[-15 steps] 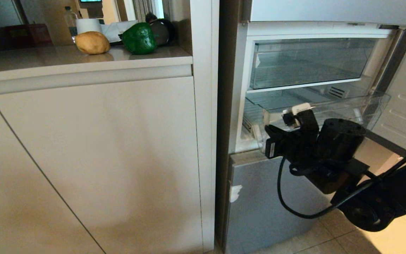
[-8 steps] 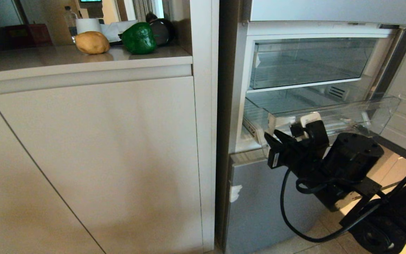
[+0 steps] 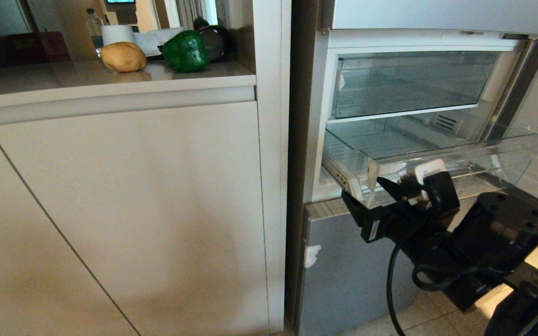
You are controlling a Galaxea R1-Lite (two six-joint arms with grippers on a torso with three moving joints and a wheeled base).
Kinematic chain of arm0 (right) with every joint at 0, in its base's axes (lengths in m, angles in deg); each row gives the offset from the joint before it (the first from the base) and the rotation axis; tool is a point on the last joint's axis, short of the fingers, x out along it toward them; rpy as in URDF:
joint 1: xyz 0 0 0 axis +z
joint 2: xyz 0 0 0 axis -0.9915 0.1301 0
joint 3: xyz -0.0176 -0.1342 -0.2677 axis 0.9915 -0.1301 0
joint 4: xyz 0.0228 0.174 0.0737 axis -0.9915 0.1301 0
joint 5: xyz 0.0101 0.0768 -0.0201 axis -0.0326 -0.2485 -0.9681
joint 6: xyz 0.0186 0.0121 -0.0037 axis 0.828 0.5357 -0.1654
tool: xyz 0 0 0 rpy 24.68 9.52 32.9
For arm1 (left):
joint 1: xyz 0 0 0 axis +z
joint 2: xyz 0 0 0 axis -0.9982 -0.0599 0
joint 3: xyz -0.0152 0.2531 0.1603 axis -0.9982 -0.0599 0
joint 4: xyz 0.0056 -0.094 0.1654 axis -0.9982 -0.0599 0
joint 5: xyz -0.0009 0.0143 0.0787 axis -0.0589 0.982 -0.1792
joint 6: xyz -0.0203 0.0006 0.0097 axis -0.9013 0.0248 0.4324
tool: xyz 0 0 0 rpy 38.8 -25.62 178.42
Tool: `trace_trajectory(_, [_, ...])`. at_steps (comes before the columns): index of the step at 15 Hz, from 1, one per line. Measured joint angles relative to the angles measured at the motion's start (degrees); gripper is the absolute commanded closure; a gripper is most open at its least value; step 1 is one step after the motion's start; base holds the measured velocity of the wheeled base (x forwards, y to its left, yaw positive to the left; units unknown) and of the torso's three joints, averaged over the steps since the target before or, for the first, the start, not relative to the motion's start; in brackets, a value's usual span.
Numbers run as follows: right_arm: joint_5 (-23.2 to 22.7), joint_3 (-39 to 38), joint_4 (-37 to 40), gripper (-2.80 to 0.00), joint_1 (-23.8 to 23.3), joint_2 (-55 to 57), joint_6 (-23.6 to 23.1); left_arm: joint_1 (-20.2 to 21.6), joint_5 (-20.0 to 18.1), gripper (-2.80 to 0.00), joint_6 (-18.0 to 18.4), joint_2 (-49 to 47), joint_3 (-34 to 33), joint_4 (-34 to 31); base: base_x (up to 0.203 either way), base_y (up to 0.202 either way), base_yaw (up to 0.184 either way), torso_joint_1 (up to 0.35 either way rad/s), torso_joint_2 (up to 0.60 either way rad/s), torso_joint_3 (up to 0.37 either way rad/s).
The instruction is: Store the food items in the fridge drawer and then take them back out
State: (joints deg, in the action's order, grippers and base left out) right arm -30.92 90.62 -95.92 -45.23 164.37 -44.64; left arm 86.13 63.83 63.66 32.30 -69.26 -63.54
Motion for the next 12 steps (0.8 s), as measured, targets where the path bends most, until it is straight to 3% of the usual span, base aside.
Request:
trace_trajectory(5, [5.2,-3.2,0.2,-2.80,1.0,-2.3,0.0,0.0,0.0,0.00,0.0,0.0,0.0,0.0,0.000,0.000,0.000,0.000,0.00,0.000])
trace_trajectory(12, [7.9,-4.0,4.5,-2.80,1.0,-9.3,-1.7,0.0,0.0,0.00,0.0,0.0,0.0,0.0,0.000,0.000,0.000,0.000,0.00,0.000])
